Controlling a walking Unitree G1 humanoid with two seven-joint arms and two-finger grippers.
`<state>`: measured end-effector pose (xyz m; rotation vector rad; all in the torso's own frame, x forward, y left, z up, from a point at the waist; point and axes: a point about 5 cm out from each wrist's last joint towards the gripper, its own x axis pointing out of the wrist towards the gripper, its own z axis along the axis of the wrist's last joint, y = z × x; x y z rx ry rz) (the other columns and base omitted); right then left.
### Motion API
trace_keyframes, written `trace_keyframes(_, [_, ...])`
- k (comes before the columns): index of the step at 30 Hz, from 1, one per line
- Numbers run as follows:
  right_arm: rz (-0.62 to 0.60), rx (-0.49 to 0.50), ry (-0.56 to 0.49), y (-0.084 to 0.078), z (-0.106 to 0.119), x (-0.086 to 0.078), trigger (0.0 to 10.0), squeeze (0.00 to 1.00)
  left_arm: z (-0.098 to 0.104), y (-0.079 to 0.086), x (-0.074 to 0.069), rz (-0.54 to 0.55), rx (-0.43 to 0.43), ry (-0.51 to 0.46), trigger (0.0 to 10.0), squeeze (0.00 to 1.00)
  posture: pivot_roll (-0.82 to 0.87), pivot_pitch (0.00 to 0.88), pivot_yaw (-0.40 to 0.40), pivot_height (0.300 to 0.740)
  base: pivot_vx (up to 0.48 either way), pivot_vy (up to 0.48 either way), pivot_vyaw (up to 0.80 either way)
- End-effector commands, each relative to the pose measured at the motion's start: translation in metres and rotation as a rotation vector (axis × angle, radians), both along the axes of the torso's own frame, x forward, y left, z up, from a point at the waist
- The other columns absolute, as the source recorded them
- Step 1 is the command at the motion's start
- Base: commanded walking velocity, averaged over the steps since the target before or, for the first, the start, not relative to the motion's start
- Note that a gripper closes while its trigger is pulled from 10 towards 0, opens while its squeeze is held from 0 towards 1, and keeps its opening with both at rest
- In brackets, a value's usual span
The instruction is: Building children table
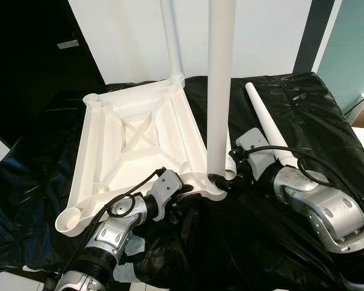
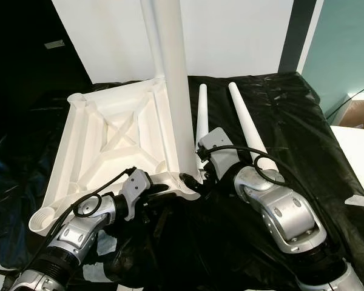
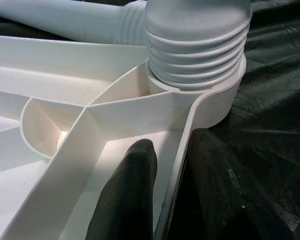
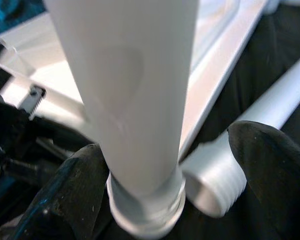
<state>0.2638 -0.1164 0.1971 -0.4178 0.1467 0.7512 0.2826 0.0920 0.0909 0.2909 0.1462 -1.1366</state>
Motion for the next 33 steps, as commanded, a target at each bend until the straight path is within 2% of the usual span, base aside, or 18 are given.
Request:
trace_keyframes(1, [0.040, -0.005, -0.021, 0.001, 0.000, -0.001, 10.0, 0.00, -0.011, 0.003, -0.004, -0.021, 0.053, 0.031, 10.0, 0.00, -0.04, 0.000, 0.128, 0.740, 0.000, 0.000, 0.00])
trace_keyframes(7, [0.178, -0.059, -0.044, -0.005, -0.009, 0.005, 10.0, 0.00, -0.013, 0.002, -0.005, -0.024, 0.062, 0.029, 10.0, 0.00, -0.03, 0.000, 0.127, 0.740, 0.000, 0.000, 0.00])
trace_keyframes(11, [0.183, -0.066, -0.040, -0.006, -0.011, 0.008, 10.0, 0.00, -0.014, 0.002, -0.005, -0.023, 0.066, 0.027, 10.0, 0.00, -0.02, 0.000, 0.125, 0.740, 0.000, 0.000, 0.00])
trace_keyframes(18, [0.228, -0.079, -0.009, -0.012, -0.028, 0.030, 10.0, 0.00, -0.017, 0.007, -0.009, -0.015, 0.081, 0.026, 10.0, 0.00, -0.01, 0.000, 0.125, 0.740, 0.000, 0.000, 0.00])
trace_keyframes(22, [0.257, -0.083, -0.009, -0.013, -0.033, 0.035, 10.0, 0.00, -0.017, 0.007, -0.008, -0.016, 0.081, 0.026, 10.0, 0.00, -0.01, 0.000, 0.125, 0.740, 0.000, 0.000, 0.00])
trace_keyframes(23, [0.269, -0.089, -0.015, -0.013, -0.035, 0.039, 8.9, 0.00, -0.017, 0.006, -0.008, -0.017, 0.081, 0.025, 10.0, 0.00, -0.01, 0.000, 0.127, 0.740, 0.000, 0.000, 0.00])
trace_keyframes(24, [0.284, -0.091, -0.017, -0.012, -0.036, 0.041, 4.5, 0.00, -0.017, 0.006, -0.008, -0.018, 0.082, 0.023, 10.0, 0.00, 0.00, 0.000, 0.127, 0.740, 0.000, 0.000, 0.00])
trace_keyframes(25, [0.300, -0.088, -0.014, -0.012, -0.037, 0.043, 2.9, 0.00, -0.017, 0.005, -0.008, -0.020, 0.083, 0.021, 10.0, 0.00, 0.00, 0.000, 0.127, 0.740, 0.000, 0.000, 0.00])
trace_keyframes(26, [0.300, -0.088, -0.014, -0.012, -0.037, 0.043, 2.9, 0.00, -0.017, 0.005, -0.008, -0.020, 0.083, 0.021, 10.0, 0.00, 0.00, 0.000, 0.127, 0.740, 0.000, 0.000, 0.00])
trace_keyframes(27, [0.315, -0.079, -0.008, -0.011, -0.037, 0.045, 1.6, 0.00, -0.016, 0.005, -0.007, -0.021, 0.083, 0.020, 10.0, 0.00, 0.00, 0.000, 0.127, 0.740, 0.000, 0.000, 0.00])
trace_keyframes(28, [0.315, -0.079, -0.008, -0.011, -0.037, 0.045, 1.6, 0.00, -0.016, 0.005, -0.007, -0.021, 0.083, 0.020, 10.0, 0.00, 0.00, 0.000, 0.127, 0.740, 0.000, 0.000, 0.00])
trace_keyframes(29, [0.332, -0.074, -0.003, -0.011, -0.037, 0.047, 0.0, 0.00, -0.016, 0.005, -0.008, -0.022, 0.084, 0.019, 10.0, 0.00, 0.00, 0.000, 0.128, 0.740, 0.000, 0.000, 0.00])
trace_keyframes(33, [0.355, -0.096, 0.003, -0.012, -0.038, 0.053, 0.0, 0.00, -0.017, 0.005, -0.009, -0.023, 0.088, 0.018, 10.0, 0.00, 0.01, 0.000, 0.123, 0.740, 0.000, 0.000, 0.00])
